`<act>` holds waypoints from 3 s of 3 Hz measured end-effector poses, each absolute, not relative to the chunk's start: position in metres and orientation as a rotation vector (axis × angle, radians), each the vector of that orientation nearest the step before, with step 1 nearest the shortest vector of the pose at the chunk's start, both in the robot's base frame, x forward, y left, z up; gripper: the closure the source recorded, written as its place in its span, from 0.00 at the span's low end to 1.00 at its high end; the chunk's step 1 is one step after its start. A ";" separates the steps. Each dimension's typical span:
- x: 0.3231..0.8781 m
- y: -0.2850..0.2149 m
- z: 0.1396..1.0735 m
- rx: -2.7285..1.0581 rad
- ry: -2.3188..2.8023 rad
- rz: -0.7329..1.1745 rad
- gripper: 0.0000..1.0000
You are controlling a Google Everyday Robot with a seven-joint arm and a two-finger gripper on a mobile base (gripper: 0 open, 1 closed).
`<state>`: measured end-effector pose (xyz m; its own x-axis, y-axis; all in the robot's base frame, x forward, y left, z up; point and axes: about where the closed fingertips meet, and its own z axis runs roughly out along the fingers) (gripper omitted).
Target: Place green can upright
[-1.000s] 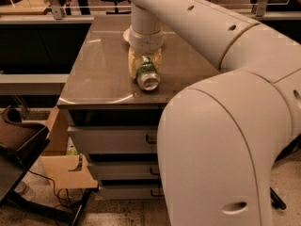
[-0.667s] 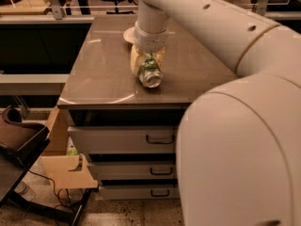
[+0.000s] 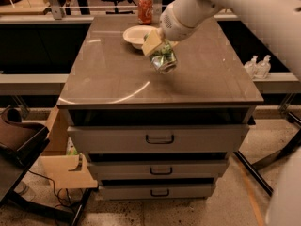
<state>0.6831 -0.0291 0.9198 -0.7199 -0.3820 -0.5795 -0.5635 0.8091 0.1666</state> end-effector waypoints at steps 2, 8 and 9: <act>0.684 -0.035 0.957 -0.681 2.023 0.726 1.00; 0.661 -0.016 0.961 -0.792 1.446 0.644 1.00; 0.661 -0.013 0.947 -0.762 1.474 0.662 1.00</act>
Offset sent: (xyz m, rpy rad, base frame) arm -0.0103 -0.0043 0.0759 0.5196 -0.6614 0.2870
